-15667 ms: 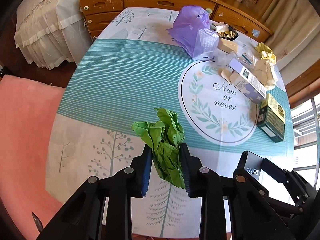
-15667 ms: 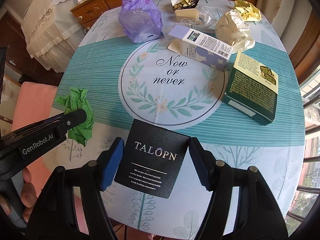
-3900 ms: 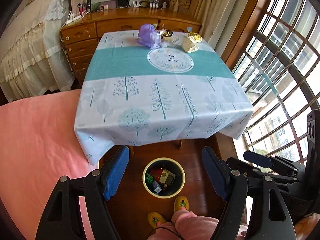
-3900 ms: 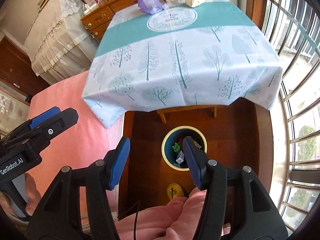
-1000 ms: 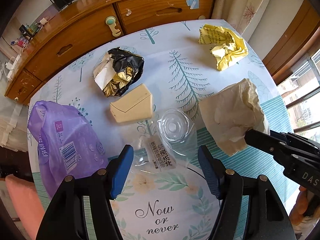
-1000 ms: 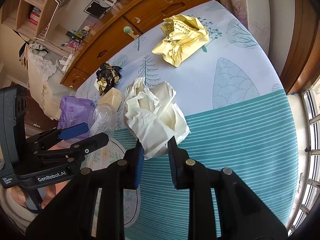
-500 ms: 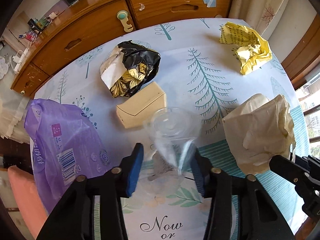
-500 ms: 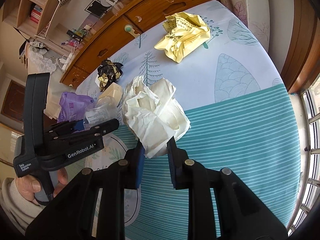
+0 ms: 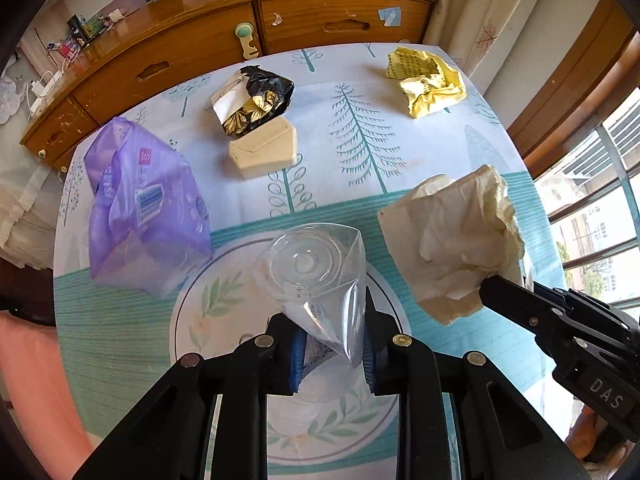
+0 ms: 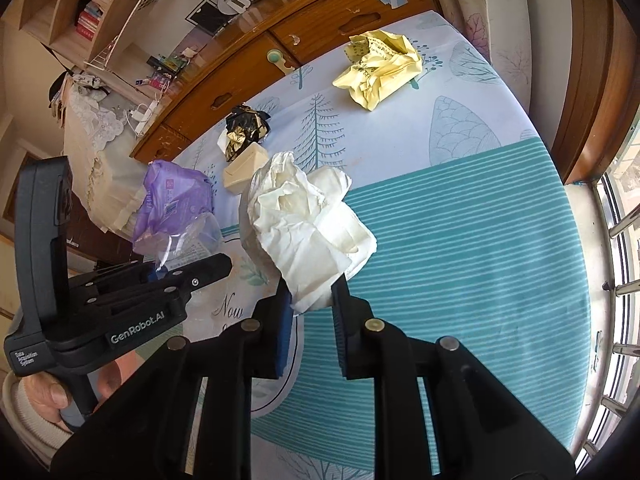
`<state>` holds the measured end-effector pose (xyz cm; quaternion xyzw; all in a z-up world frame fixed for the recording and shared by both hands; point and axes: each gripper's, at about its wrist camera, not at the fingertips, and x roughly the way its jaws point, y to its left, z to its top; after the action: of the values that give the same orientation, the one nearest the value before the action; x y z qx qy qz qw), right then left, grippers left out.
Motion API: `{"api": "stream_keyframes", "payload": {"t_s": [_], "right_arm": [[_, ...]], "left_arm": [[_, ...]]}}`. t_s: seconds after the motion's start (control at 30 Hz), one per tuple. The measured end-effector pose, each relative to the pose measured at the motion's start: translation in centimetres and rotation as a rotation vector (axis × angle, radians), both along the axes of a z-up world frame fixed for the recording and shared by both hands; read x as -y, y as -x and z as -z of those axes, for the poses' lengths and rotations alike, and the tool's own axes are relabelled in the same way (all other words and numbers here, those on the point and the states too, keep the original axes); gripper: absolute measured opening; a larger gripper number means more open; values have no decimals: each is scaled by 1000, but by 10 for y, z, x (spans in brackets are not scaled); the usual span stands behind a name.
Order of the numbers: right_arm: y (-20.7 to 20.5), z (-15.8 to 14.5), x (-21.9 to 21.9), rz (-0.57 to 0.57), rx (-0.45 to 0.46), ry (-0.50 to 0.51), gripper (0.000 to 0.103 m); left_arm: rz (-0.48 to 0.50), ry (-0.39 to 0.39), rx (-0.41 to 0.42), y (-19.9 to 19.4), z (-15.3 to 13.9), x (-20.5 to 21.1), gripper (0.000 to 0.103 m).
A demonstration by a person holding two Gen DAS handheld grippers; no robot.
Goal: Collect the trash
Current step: 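Carry the cup and cream paper over the bin with both grippers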
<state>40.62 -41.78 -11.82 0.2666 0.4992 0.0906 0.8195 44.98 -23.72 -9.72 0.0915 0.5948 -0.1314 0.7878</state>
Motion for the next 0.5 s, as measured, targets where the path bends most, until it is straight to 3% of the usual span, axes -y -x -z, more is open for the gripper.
{"api": "stream_keyframes", "payload": {"t_s": [0.23,0.5], "right_arm": [[69,-28,-36,-45,7,24,15],[179,-65,-106,-88,38,65,15]], "left_arm": [[-16,74,20,85,-38,-38,22],[-38,155,61,203,-74,-120,22]]}}
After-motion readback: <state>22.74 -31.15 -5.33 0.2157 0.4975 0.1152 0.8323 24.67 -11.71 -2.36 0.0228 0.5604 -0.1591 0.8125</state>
